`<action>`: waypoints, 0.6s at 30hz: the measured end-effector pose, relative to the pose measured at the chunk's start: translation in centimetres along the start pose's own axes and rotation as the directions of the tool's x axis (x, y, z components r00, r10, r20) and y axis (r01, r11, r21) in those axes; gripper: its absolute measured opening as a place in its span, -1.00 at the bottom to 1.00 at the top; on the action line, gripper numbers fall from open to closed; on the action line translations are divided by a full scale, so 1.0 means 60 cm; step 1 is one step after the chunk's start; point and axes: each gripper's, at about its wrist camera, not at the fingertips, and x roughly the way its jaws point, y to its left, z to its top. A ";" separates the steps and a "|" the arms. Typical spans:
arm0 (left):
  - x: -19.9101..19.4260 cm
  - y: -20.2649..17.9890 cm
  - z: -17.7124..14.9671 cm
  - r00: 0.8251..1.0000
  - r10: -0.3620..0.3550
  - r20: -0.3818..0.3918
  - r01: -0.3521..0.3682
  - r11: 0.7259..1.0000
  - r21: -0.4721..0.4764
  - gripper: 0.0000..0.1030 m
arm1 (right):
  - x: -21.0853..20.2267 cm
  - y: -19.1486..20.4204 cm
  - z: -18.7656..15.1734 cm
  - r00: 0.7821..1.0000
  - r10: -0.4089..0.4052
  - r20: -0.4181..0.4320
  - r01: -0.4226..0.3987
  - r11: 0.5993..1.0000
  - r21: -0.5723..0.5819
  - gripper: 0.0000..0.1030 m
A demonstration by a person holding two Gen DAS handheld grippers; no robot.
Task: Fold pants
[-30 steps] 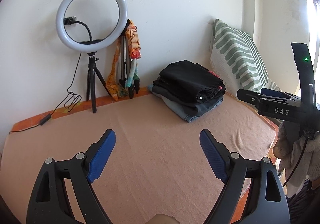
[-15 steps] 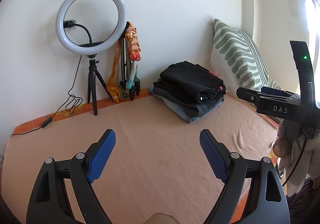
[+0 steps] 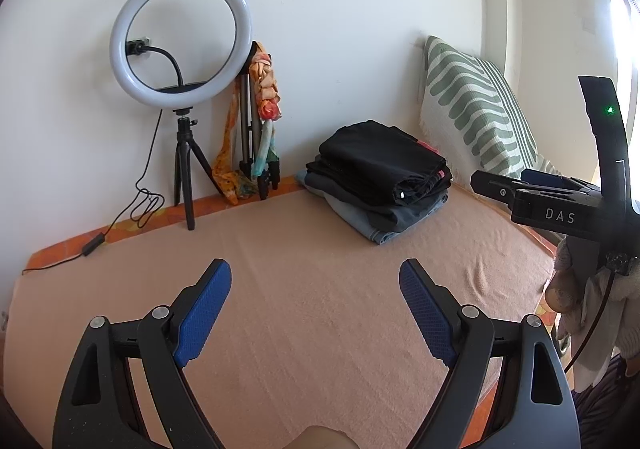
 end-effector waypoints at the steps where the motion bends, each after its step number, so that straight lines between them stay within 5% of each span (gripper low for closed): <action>1: -0.001 0.000 0.000 1.000 0.000 0.001 0.000 1.000 0.001 0.67 | 0.000 0.000 0.000 1.000 0.000 0.000 0.000 1.000 0.000 1.00; 18: -0.001 -0.003 0.000 1.000 0.000 0.000 0.000 1.000 0.002 0.67 | 0.002 0.001 0.003 1.000 0.004 0.001 -0.004 1.000 -0.001 1.00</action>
